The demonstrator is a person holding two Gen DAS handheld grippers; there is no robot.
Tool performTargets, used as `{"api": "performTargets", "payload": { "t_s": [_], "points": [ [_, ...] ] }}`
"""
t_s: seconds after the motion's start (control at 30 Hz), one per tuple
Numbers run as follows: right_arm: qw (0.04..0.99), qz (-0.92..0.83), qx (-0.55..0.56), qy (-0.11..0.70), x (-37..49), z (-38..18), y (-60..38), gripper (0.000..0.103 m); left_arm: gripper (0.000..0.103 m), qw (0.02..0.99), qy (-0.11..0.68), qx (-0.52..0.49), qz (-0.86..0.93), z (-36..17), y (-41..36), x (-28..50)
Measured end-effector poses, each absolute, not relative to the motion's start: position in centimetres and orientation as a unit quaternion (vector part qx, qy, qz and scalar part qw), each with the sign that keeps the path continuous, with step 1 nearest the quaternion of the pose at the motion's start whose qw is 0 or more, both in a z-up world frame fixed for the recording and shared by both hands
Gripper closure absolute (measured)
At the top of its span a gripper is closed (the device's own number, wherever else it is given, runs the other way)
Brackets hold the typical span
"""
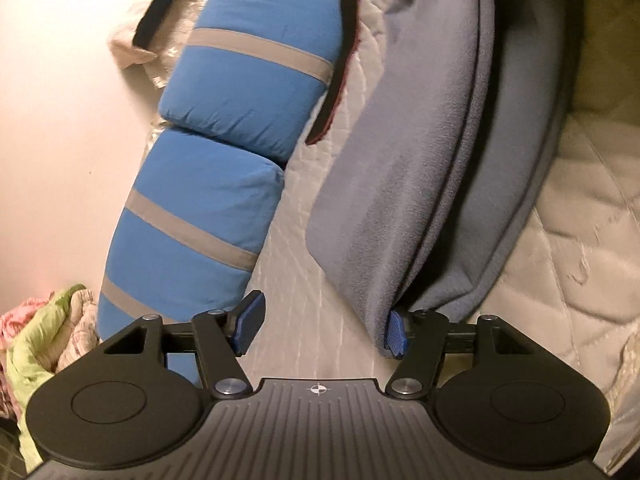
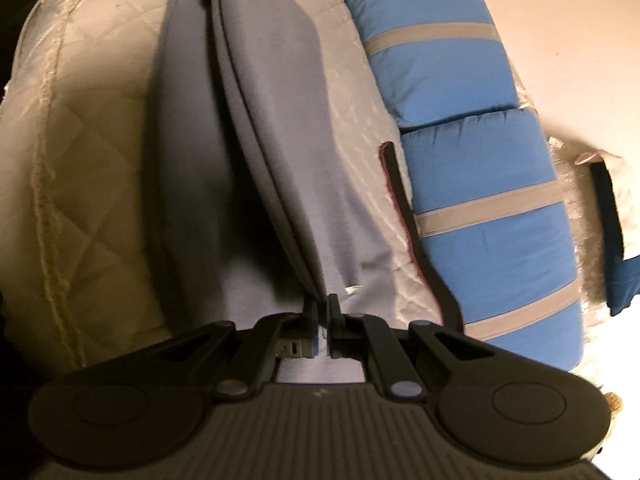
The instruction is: Fold clothes
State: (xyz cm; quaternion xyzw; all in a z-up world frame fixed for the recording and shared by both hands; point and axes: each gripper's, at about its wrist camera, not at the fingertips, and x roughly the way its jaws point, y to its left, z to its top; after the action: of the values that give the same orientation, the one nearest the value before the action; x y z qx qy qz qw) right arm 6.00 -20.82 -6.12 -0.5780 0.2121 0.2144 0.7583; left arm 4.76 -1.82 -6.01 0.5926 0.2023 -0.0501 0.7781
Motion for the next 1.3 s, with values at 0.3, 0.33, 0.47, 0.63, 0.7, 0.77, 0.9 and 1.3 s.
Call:
{"api": "performTargets", "payload": {
  "t_s": [0.3, 0.33, 0.47, 0.63, 0.7, 0.77, 0.9, 1.3],
  "points": [
    [0.754, 0.233, -0.571, 0.227, 4.9, -7.6, -20.7, 0.100, 0.043, 0.764, 0.217, 0.603, -0.070, -6.3, -1.4, 4.6],
    [0.755, 0.233, -0.570, 0.227, 4.9, -7.7, -20.7, 0.100, 0.042, 0.774, 0.225, 0.588, -0.070, -5.8, -1.2, 4.8],
    [0.758, 0.233, -0.568, 0.221, 4.8, -7.6, -20.6, 0.100, 0.042, 0.793, 0.245, 0.554, -0.067, -4.9, -0.5, 5.6],
    [0.750, 0.241, -0.571, 0.230, 4.7, -8.0, -20.6, 0.099, 0.042, 0.782, 0.248, 0.567, -0.075, -5.5, -0.7, 5.4],
    [0.746, 0.246, -0.572, 0.236, 4.8, -8.1, -20.5, 0.099, 0.040, 0.785, 0.251, 0.561, -0.082, -5.3, -0.4, 5.5],
    [0.742, 0.248, -0.575, 0.241, 5.0, -8.3, -20.4, 0.099, 0.035, 0.787, 0.251, 0.557, -0.087, -5.1, 0.0, 5.6],
    [0.731, 0.248, -0.588, 0.243, 4.8, -8.9, -20.3, 0.099, 0.035, 0.780, 0.251, 0.566, -0.095, -4.7, -0.1, 5.7],
    [0.726, 0.231, -0.608, 0.224, 4.2, -9.5, -20.3, 0.068, 0.035, 0.836, 0.371, 0.347, -0.206, 3.9, 3.2, 6.1]
  ]
}}
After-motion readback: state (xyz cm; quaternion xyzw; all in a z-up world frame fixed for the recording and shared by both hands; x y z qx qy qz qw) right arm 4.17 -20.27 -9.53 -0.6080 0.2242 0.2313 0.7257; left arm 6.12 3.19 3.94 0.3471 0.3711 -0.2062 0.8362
